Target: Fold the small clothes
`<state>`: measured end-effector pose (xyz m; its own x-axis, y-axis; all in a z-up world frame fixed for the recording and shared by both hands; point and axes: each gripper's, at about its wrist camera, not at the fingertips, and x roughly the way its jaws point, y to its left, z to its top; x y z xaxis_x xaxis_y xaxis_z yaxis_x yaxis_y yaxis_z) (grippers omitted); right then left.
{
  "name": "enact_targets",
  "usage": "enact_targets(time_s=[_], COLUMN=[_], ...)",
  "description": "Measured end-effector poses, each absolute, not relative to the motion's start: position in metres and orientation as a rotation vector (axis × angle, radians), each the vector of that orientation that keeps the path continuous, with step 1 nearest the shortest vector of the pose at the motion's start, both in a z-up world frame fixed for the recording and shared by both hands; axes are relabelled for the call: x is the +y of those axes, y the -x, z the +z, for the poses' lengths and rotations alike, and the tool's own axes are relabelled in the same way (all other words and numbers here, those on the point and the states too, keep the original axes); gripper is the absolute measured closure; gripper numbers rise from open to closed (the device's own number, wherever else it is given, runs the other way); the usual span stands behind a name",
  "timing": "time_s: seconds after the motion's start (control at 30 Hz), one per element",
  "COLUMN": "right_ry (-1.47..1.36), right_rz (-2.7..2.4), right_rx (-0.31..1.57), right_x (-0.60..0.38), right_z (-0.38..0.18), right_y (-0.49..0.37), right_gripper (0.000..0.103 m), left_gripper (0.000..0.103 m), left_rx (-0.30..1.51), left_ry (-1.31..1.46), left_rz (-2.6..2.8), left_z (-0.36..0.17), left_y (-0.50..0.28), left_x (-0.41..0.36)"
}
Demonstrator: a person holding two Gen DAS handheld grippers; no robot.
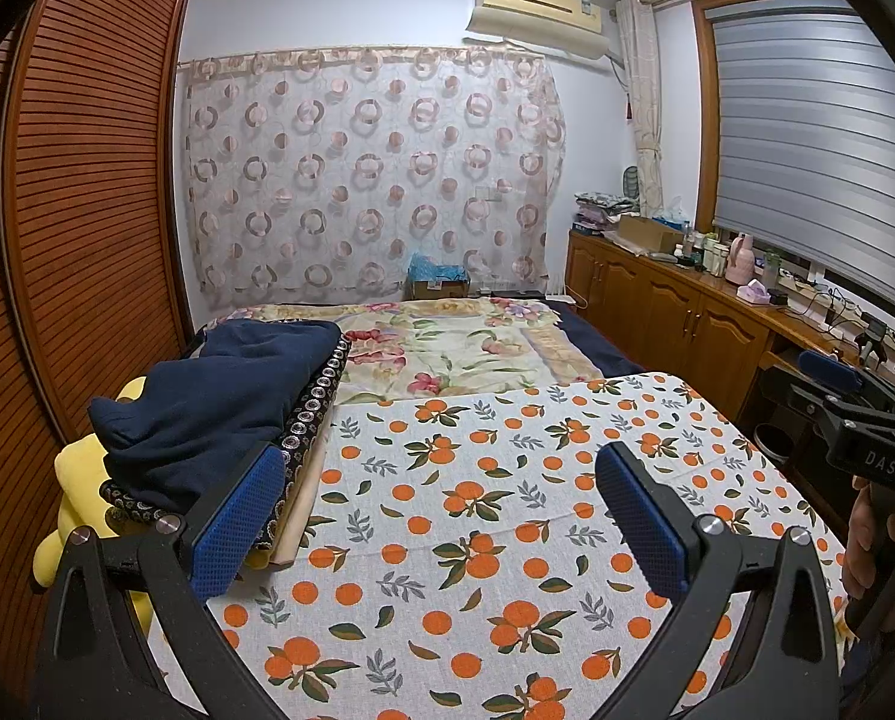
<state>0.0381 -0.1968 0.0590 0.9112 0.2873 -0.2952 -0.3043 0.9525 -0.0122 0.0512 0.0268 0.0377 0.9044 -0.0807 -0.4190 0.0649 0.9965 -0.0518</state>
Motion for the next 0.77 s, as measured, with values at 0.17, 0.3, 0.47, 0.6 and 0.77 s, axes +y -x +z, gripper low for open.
enact_targets(time_s=[0.17, 0.3, 0.47, 0.6, 0.77], right_ry=[0.058, 0.061, 0.06, 0.06, 0.059], right_rz=[0.304, 0.305, 0.306, 0.305, 0.306], right_rx=[0.295, 0.295, 0.295, 0.294, 0.292], right_x=[-0.1987, -0.1996, -0.1992, -0.1995, -0.202], right_z=[0.0593, 0.0592, 0.059, 0.0594, 0.0596], right_y=[-0.0388, -0.0384, -0.0382, -0.0384, -0.039], right_gripper=[0.015, 0.015, 0.015, 0.015, 0.015], left_gripper=[0.0, 0.0, 0.0, 0.0, 0.0], left_rx=[0.434, 0.434, 0.433, 0.433, 0.433], left_ry=[0.037, 0.037, 0.036, 0.036, 0.036], left_rz=[-0.076, -0.076, -0.075, -0.076, -0.075], left_z=[0.037, 0.0377, 0.0365, 0.037, 0.0358], left_y=[-0.0512, -0.0508, -0.0514, -0.0511, -0.0514], left_x=[0.0266, 0.0271, 0.0265, 0.0268, 0.0264])
